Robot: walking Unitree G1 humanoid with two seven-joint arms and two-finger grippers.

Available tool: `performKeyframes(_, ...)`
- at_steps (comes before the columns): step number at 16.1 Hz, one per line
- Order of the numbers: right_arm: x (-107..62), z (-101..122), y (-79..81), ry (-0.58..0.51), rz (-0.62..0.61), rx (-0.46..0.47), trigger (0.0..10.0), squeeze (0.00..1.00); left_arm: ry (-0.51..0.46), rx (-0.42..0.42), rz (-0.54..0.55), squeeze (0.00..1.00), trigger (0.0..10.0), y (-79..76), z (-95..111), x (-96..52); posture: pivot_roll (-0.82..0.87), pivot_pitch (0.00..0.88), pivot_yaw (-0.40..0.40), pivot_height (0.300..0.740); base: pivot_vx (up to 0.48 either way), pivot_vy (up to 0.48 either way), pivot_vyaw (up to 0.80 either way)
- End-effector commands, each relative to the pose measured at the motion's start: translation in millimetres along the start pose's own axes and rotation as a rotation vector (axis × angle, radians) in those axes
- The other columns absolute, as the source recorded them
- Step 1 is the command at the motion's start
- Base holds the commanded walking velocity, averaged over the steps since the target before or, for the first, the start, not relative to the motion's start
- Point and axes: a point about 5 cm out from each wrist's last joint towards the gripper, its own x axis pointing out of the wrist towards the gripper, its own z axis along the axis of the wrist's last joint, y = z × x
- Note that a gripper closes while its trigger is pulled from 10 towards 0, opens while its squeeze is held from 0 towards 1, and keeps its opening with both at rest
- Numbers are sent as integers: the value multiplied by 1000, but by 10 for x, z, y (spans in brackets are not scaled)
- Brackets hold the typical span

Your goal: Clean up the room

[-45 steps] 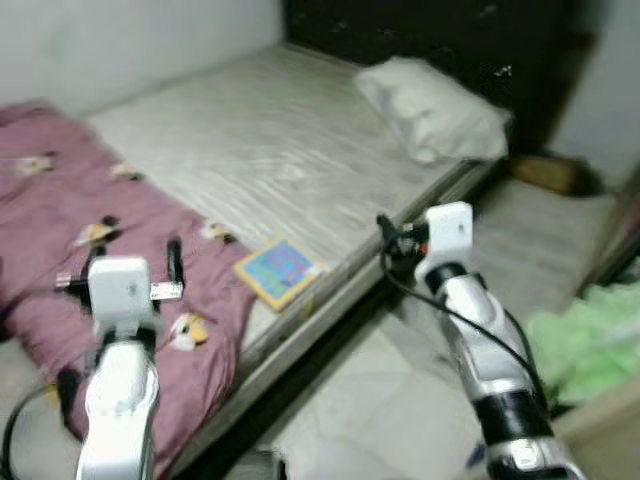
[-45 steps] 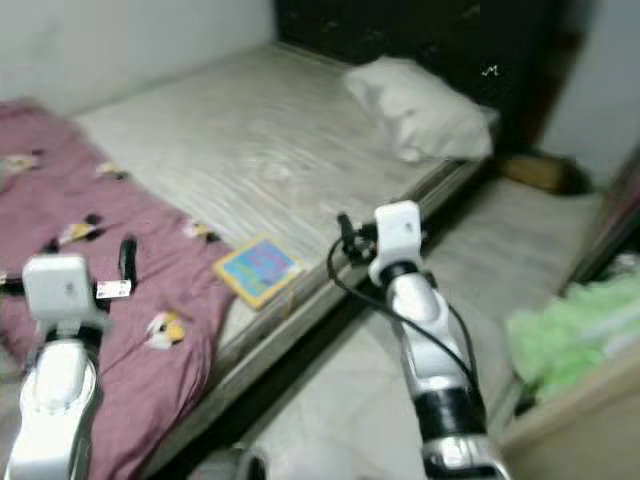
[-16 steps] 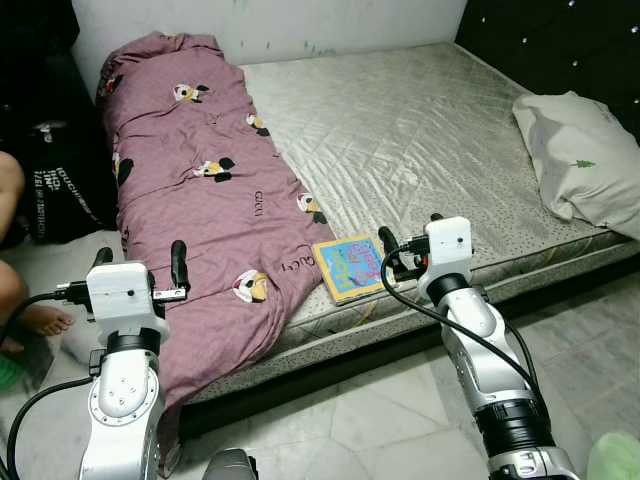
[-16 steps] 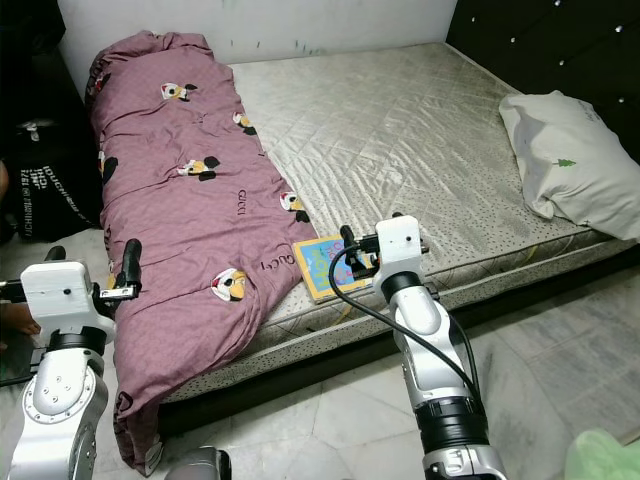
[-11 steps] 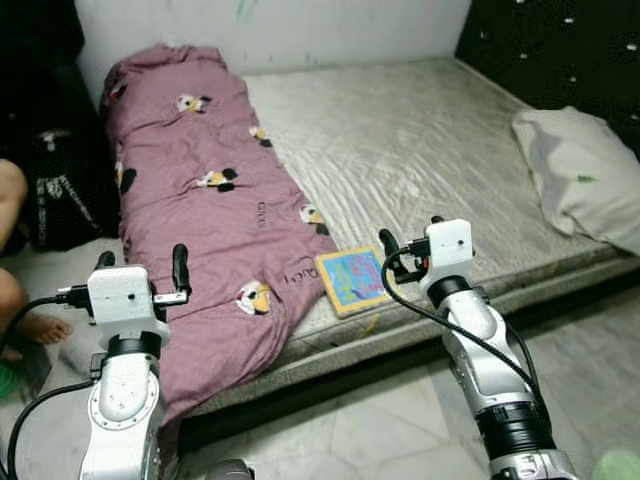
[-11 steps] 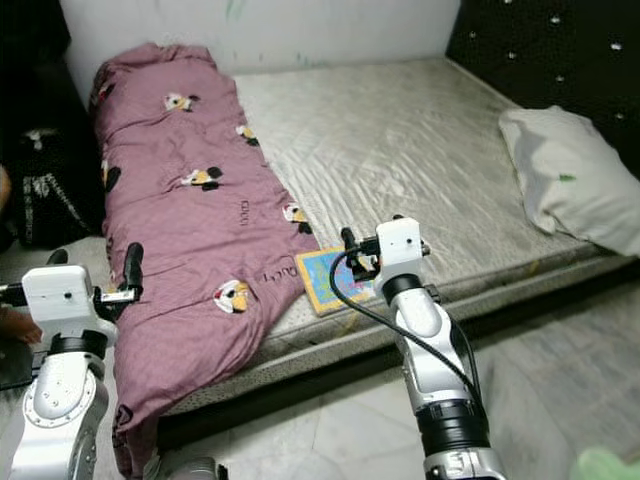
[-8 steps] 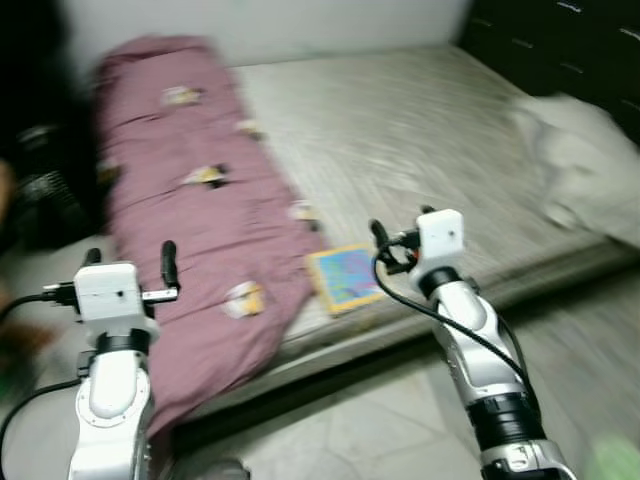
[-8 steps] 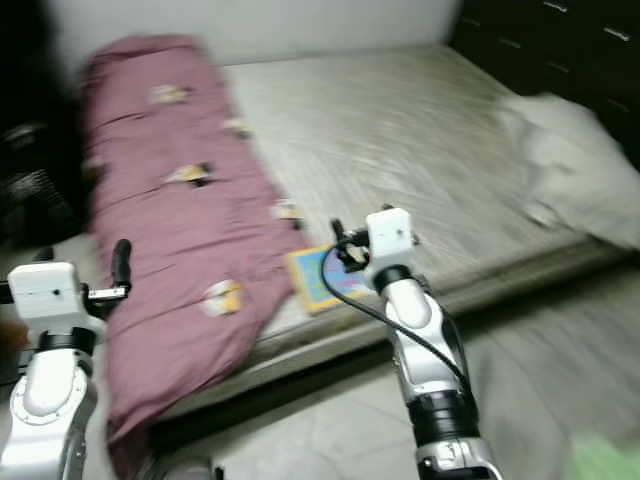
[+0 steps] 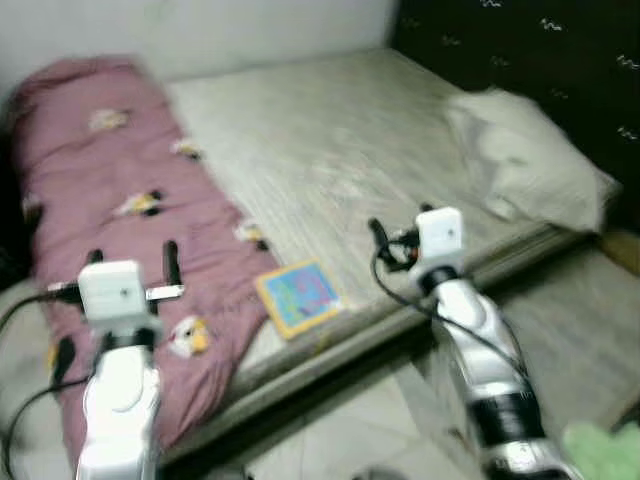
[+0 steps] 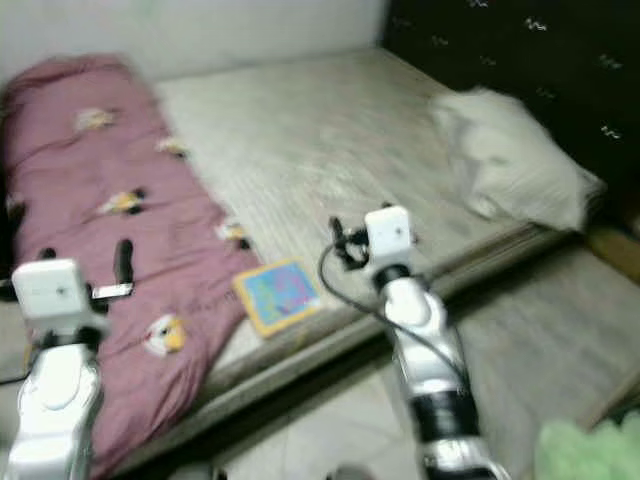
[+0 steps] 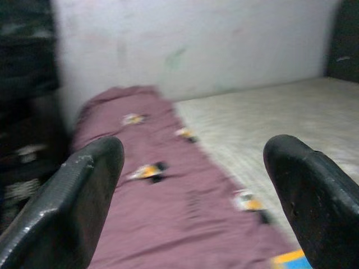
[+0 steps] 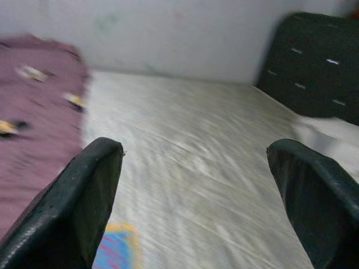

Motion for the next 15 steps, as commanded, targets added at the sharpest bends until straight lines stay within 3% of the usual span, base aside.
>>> performKeyframes(1,28,69,18,-29,13,-18,10000,0,5,33,28,0,10000,56,-10,-16,3,0,-56,740,0,0,800)
performKeyframes(10,35,62,30,-28,27,-11,10000,0,5,41,22,0,10000,43,-2,6,5,0,-58,740,0,0,800)
performKeyframes(15,113,56,87,-21,78,-12,10000,0,2,47,63,0,10000,88,3,-31,70,0,-122,740,0,0,713)
